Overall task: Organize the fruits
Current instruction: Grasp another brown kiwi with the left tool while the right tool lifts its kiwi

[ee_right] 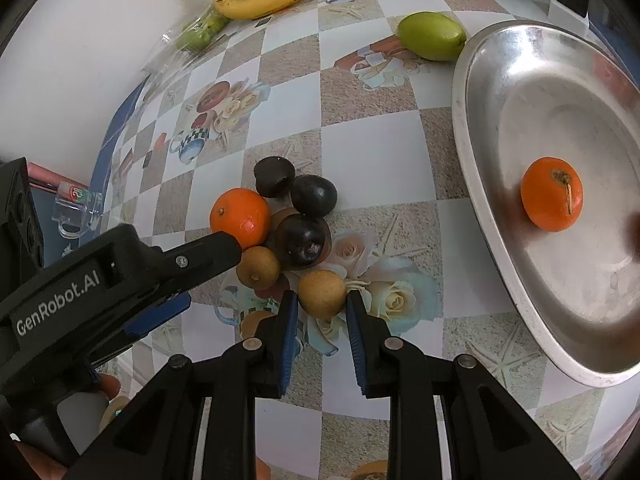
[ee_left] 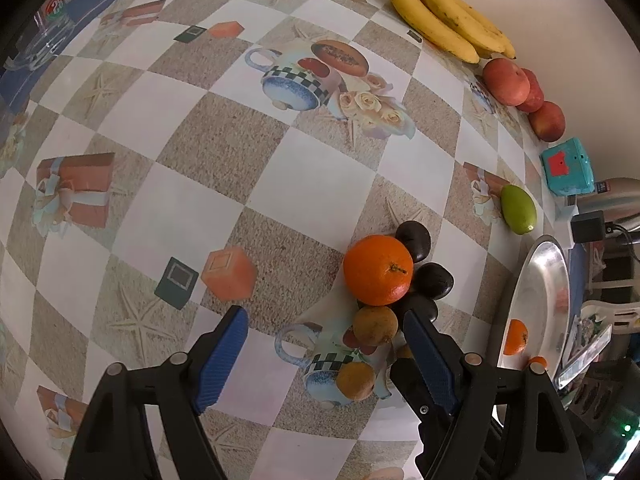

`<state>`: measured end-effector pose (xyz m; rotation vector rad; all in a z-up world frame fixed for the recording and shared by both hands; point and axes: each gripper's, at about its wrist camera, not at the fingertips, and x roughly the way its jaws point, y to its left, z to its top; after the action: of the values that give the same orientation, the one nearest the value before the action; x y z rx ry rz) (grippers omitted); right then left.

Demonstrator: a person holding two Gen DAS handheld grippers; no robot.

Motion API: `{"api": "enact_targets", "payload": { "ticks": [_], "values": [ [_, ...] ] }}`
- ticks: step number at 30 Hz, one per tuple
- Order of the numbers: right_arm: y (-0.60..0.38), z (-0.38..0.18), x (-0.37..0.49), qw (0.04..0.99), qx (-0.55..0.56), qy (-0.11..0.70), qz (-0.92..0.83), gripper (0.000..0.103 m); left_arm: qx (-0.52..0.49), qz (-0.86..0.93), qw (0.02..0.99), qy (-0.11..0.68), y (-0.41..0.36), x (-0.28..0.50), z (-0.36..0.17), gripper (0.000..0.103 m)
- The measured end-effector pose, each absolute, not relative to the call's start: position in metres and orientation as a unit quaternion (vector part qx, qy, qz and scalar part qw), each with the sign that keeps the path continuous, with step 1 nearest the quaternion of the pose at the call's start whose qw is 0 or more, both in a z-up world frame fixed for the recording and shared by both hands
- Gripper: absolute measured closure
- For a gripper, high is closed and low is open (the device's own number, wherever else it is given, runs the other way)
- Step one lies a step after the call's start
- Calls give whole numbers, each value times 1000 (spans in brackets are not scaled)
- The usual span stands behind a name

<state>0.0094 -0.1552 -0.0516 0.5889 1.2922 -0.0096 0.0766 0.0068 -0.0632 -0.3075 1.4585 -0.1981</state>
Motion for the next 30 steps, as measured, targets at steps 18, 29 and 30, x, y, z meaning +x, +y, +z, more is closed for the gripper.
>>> {"api": "enact_targets", "payload": {
  "ticks": [18,29,30],
  "values": [
    [-196,-15,-12,790,295,534,-51,77,-112,-116,731,663,-10,67,-59,45],
    [-206,-10,-18,792,313,523,-48,77,-51,-123,729,671,-31,53,-66,56],
    [-205,-9,-18,792,313,522,-46,77,-48,-121,730,671,-31,53,-67,59]
  ]
}}
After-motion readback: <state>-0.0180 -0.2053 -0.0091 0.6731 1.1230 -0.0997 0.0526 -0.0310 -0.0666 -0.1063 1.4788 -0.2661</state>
